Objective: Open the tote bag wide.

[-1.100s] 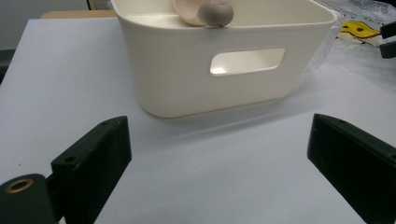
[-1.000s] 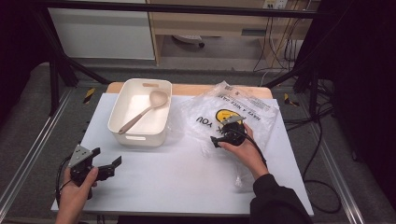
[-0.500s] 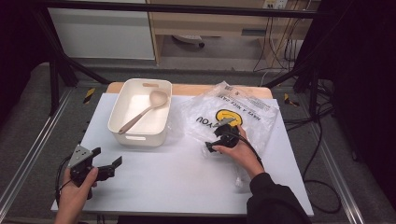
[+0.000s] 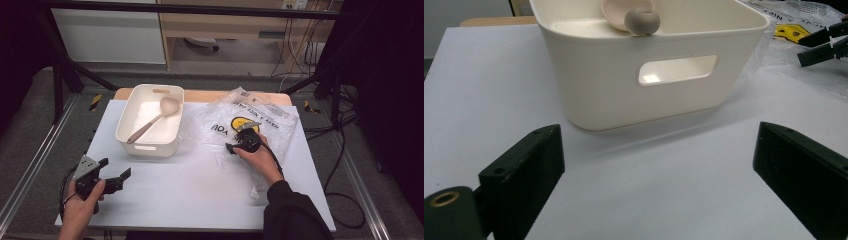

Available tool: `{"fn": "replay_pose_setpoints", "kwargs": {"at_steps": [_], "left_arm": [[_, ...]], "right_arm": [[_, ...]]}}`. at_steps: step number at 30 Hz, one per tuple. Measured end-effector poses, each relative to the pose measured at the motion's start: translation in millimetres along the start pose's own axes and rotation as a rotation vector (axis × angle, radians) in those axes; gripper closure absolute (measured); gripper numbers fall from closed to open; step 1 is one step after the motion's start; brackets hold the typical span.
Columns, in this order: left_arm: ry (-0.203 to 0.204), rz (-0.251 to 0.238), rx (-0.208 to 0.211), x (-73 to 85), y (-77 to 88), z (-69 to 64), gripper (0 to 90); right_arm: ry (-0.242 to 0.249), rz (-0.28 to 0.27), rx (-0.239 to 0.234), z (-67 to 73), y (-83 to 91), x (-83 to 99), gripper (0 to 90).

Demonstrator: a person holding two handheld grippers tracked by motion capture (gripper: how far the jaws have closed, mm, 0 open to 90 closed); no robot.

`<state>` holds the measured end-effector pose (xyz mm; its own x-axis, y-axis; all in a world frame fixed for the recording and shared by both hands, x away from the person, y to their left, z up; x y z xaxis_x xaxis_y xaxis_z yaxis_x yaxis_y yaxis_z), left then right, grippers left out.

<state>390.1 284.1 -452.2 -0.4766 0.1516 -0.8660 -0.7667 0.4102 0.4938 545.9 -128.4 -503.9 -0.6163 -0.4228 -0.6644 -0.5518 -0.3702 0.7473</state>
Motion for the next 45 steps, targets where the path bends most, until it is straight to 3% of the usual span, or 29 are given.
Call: {"fn": "replay_pose_setpoints", "kwargs": {"at_steps": [10,13,17,23,33,37,42,45], "left_arm": [[0.0,0.0,0.004,0.1,-0.1,-0.4,5.9],[0.0,-0.001,0.004,-0.1,0.0,-0.5,5.9],[0.0,-0.001,0.005,-0.2,-0.2,-0.5,6.0],[-0.016,-0.008,-0.006,-2.2,1.2,-0.7,5.9],[0.008,-0.036,-0.009,-9.9,8.3,1.3,6.1],[0.005,-0.047,0.0,-18.6,11.0,-0.4,6.2],[-0.021,-0.057,0.009,-33.9,15.1,-3.1,6.1],[-0.04,-0.053,0.017,-41.9,16.1,-4.4,6.1]], "right_arm": [[-0.061,-0.021,0.036,-11.1,0.4,-3.8,69.6],[-0.107,-0.027,0.013,-15.4,1.6,-3.8,79.8],[-0.132,-0.036,-0.003,-14.8,6.7,-4.7,88.4],[-0.155,-0.069,-0.018,-8.5,18.9,-15.2,90.0],[-0.149,-0.079,-0.012,-1.6,34.6,-33.8,90.0],[-0.15,-0.078,-0.011,-1.8,40.8,-41.7,90.0],[-0.181,-0.081,-0.019,-3.5,49.7,-49.7,90.0],[-0.175,-0.073,-0.016,-3.3,54.2,-52.2,90.0]]}}
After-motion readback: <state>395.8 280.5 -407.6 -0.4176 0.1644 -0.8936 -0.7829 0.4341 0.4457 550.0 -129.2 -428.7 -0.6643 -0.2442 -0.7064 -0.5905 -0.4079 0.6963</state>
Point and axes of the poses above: each handheld gripper's, and its own axes: y roughly backward along the jaws, x roughly out of its underside, z roughly to its left, the point moved 7 cm from there along -y, roughly forward along the jaws, and after that the axes turned 4 degrees about z, right-handed, at the moved point
